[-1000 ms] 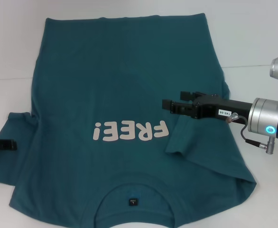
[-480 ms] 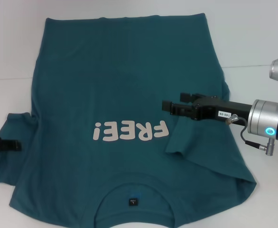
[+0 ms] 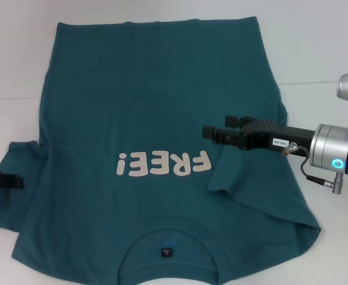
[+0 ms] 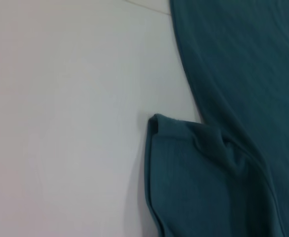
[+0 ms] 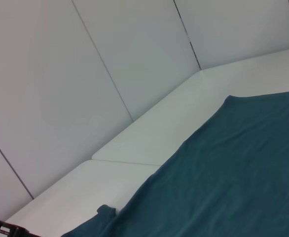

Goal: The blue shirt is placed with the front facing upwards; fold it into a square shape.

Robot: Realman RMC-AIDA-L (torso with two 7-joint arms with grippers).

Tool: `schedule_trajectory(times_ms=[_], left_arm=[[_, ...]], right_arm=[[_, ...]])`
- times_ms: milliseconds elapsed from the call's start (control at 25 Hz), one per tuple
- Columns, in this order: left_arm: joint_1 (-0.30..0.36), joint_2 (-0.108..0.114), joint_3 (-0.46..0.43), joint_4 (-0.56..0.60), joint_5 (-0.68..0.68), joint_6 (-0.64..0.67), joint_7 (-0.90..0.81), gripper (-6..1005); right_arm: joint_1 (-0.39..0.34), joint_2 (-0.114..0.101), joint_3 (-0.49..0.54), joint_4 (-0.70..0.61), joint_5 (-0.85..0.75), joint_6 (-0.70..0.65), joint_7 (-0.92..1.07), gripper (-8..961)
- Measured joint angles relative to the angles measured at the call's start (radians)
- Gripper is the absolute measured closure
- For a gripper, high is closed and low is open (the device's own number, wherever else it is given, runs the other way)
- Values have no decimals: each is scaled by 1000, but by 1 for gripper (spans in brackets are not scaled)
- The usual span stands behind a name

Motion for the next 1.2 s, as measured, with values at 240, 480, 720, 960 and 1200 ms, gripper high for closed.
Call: schedule_trajectory(times_ms=[240,480,720,960,1200], left_arm=[[-2,1,8,1,2,-3,-23,261],[-3,2,10,5,2,-10,-24,342],[-14,9,11,39,4,-25,-24,516],[-27,19,6,81,37,-50,-33,674],[-27,19,4,78,40,-56,-39,818]], right_arm=[[0,0,0,0,0,0,0,11],[0,0,4,0,0,0,-7,11],[1,0,6,0,0,0,-7,11],[2,0,6,0,0,0,-7,11],[3,0,0,0,0,13,-8,11]])
